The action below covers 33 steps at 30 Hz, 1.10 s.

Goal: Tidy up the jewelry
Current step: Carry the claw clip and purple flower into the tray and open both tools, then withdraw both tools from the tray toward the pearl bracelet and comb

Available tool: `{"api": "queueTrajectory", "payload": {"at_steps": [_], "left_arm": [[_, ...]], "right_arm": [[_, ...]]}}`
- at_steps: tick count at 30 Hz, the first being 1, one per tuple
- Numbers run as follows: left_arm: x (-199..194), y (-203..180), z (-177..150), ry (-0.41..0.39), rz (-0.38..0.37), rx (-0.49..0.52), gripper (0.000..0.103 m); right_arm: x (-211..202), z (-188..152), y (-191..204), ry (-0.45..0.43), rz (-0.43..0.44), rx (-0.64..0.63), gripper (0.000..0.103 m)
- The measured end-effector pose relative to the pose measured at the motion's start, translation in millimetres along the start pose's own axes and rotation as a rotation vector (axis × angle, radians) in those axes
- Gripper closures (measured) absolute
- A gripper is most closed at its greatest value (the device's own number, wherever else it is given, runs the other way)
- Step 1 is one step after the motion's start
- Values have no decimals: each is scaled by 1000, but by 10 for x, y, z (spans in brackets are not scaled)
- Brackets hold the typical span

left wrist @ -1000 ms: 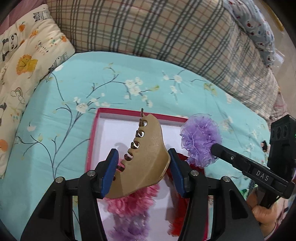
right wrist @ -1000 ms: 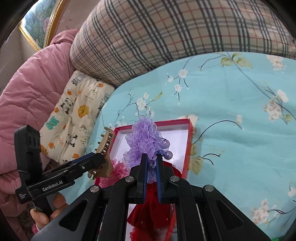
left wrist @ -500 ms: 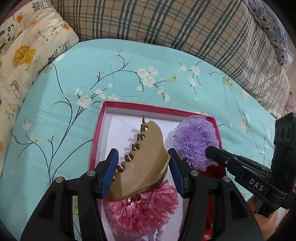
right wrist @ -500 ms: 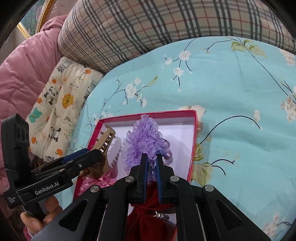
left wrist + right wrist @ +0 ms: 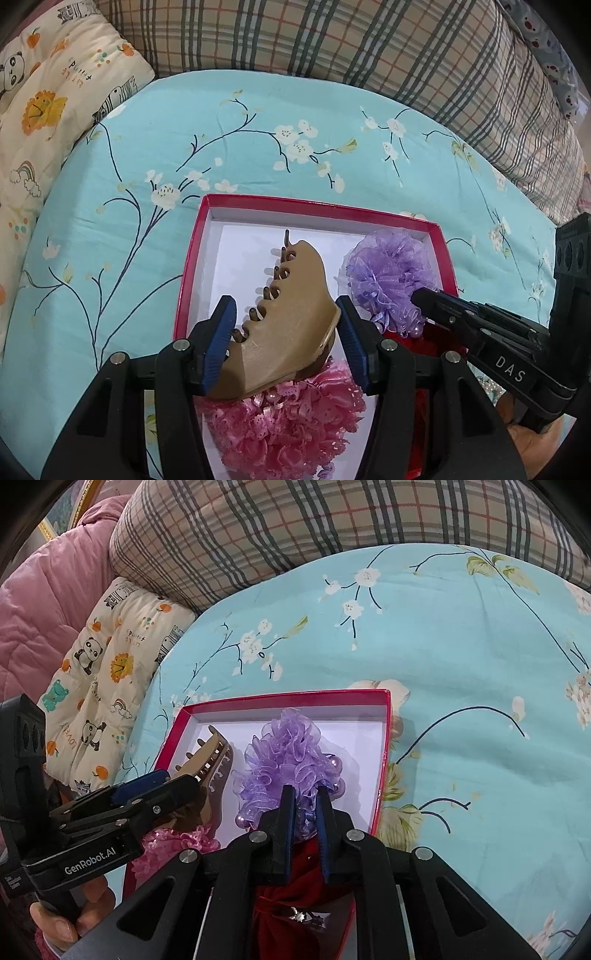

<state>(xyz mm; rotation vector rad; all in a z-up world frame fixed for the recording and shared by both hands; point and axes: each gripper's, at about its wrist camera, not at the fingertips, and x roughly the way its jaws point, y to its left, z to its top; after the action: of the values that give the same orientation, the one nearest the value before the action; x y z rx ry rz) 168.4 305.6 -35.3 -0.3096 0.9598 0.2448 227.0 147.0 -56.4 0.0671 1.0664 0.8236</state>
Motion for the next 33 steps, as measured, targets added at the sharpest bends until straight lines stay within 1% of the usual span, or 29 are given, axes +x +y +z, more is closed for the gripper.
{"api": "queueTrajectory", "payload": {"at_steps": [1,2,3,4,7,11,16,18,19,22,24,26,30,33], "left_arm": [[2,5,-1,1,-1,-2,48],[10,8,1,2,-1,-2,48],[13,8,-1,4,-1,-3,48],[18,10,1,7,0,-5,48],[61,20,-8,27,16,-12,48],[68,32,-35,27,8,-21,48],[51,15,-51,34,3,-25,48],[36,10,-43,35,-8,-32,48],[28,15,-40,36,-12,-34,46],[-49,10,-48,26,-15,-32,36],[-89,-21,-47,18,-19,-20,35],[-120,-47,-48,17,-16,-12,31],[-222,-88,-62,5,-22,-4,31],[-325,-117,-85,-13,-25,5,31]], "right_arm": [[-7,0,0,0,0,-2,88],[-13,2,1,-1,-1,-4,85],[-22,3,-2,-3,-2,-4,78],[-35,3,-8,-5,-1,-2,75],[-75,2,-10,-9,3,3,73],[-205,-30,4,-23,17,2,67],[-449,-94,-18,-53,39,9,64],[-551,-120,-37,-68,40,11,61],[-612,-132,-53,-76,41,16,61],[-780,-174,-107,-102,44,29,60],[-881,-213,-146,-114,45,31,58],[-961,-259,-188,-121,41,34,58],[-1095,-363,-297,-126,43,60,58],[-1215,-472,-387,-133,19,63,56]]}}
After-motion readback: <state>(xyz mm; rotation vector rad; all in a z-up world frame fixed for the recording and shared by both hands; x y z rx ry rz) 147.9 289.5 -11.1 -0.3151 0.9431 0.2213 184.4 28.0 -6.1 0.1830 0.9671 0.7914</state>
